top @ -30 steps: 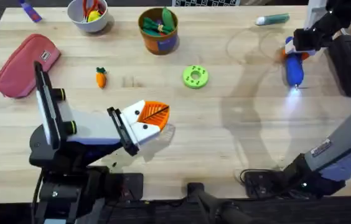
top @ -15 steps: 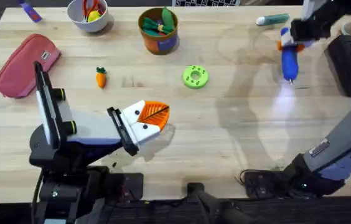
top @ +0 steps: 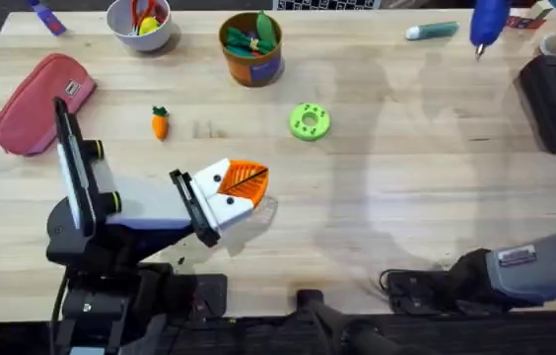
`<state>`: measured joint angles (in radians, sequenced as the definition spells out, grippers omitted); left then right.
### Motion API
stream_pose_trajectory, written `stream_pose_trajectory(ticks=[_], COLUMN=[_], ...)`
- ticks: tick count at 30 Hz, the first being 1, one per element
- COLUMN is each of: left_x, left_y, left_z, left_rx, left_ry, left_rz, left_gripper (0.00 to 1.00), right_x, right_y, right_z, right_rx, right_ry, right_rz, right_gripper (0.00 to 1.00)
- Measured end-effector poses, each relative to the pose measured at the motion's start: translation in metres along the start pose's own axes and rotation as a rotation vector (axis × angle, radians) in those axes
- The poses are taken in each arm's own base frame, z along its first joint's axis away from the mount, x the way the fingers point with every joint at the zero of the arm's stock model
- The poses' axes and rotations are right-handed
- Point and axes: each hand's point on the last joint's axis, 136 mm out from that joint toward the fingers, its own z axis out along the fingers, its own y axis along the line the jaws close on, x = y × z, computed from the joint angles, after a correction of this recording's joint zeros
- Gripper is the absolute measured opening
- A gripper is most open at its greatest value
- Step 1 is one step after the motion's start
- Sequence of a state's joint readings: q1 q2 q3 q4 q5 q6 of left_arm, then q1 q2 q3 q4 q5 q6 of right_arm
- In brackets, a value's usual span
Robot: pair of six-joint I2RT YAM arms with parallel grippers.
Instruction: Pick up the gripper from the table and insert it into the empty holder that is missing its gripper. Then pick up a screw, insert it into the mounting hole, and use the screwdriver to tighten it. Finally, clean up the table by picking up the vegetable and placing it into the bucket.
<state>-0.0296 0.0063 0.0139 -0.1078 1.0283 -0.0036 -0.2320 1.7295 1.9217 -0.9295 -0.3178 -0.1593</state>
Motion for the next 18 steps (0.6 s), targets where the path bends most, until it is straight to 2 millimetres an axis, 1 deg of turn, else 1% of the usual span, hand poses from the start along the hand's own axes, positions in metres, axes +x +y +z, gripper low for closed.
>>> stream_pose_trajectory(ticks=[4, 9, 13, 14, 16, 18], left_x=[0.0, 0.0, 0.0, 0.0, 0.0, 0.0], left_y=[0.0, 0.0, 0.0, 0.0, 0.0, 0.0], left_z=[0.0, 0.0, 0.0, 0.0, 0.0, 0.0], left_rx=[0.0, 0.0, 0.0, 0.0, 0.0, 0.0], left_ry=[0.0, 0.0, 0.0, 0.0, 0.0, 0.0], left_rz=[0.0, 0.0, 0.0, 0.0, 0.0, 0.0], left_gripper=[0.019, 0.019, 0.019, 0.019, 0.019, 0.019], right_x=[-0.014, -0.022, -0.026, -0.025, -0.025, -0.024], right_y=[0.027, 0.064, 0.1, 0.122, 0.131, 0.136], right_z=[-0.037, -0.07, -0.095, -0.109, -0.114, -0.116], right_rx=[-0.053, -0.107, -0.163, -0.203, -0.222, -0.236], right_ry=[-0.083, -0.15, -0.221, -0.272, -0.317, -0.356], right_rz=[-0.023, -0.069, -0.136, -0.163, -0.171, -0.165], right_gripper=[0.024, 0.024, 0.024, 0.024, 0.024, 0.023])
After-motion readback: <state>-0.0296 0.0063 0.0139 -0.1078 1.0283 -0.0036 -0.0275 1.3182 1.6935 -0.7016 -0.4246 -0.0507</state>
